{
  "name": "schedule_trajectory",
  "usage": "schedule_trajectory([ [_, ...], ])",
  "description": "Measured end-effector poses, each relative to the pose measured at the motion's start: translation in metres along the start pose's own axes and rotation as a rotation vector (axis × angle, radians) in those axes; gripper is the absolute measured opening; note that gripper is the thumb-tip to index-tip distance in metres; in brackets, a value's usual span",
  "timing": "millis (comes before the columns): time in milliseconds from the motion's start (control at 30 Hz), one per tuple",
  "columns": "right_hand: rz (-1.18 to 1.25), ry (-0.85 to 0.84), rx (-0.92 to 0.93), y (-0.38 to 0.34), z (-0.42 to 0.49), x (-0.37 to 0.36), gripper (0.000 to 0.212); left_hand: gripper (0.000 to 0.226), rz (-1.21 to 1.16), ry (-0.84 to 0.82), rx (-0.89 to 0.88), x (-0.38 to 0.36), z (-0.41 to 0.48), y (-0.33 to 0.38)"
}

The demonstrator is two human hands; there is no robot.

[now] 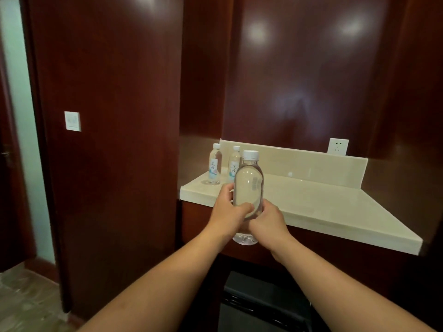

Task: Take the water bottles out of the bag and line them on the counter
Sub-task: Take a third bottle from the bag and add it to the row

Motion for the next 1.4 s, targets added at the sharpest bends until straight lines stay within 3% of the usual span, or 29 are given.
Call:
schedule_trajectory([
  [133,-0.055,0.06,0.008,0.019,0.018,-0.007,0.053,0.058,0.083,0.029,-0.02,-0.013,0.018,-0.008],
  [233,-0.013,0.067,0.005,0.026,0.034,-0.012,0.051,0.058,0.148,0.024,-0.052,-0.016,0.037,-0.01],
  [400,-0.076,-0.004,-0.035,0.03,0.072,-0.02,0.055,0.048,0.069,0.068,-0.054,-0.005,0.079,-0.017],
  [467,-0.07,0.0,-0.041,0.032,0.09,-0.026,0.059,0.06,0.032,0.05,-0.037,0.003,0.103,-0.019],
  [533,-0.022,0.001,-0.036,0.035,0.112,-0.034,0.055,0.072,-0.022,0.014,-0.017,0.011,0.129,-0.021],
  [633,0.008,-0.003,-0.023,0.036,0.143,-0.039,0.036,0.063,-0.023,-0.035,-0.026,0.017,0.164,-0.024],
  [900,0.009,0.158,-0.132,0.054,0.213,-0.048,0.055,0.037,0.071,-0.225,-0.107,0.023,0.247,-0.032],
  [1100,-0.048,0.202,-0.146,0.076,0.244,-0.047,0.046,0.036,0.065,-0.241,-0.089,0.009,0.281,-0.049],
  [1400,0.025,0.123,-0.119,0.112,0.296,-0.028,0.039,0.039,0.071,-0.179,-0.039,-0.024,0.332,-0.062],
])
Point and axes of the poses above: each hand's wrist, its own z-axis towards the middle knuckle, its own x-axis out of the back of the hand, y = z × x, the point moved 2 cm from there along z, towards the middle knuckle, and after that the axes turned 9 degrees about x, right-handed, at the moved point
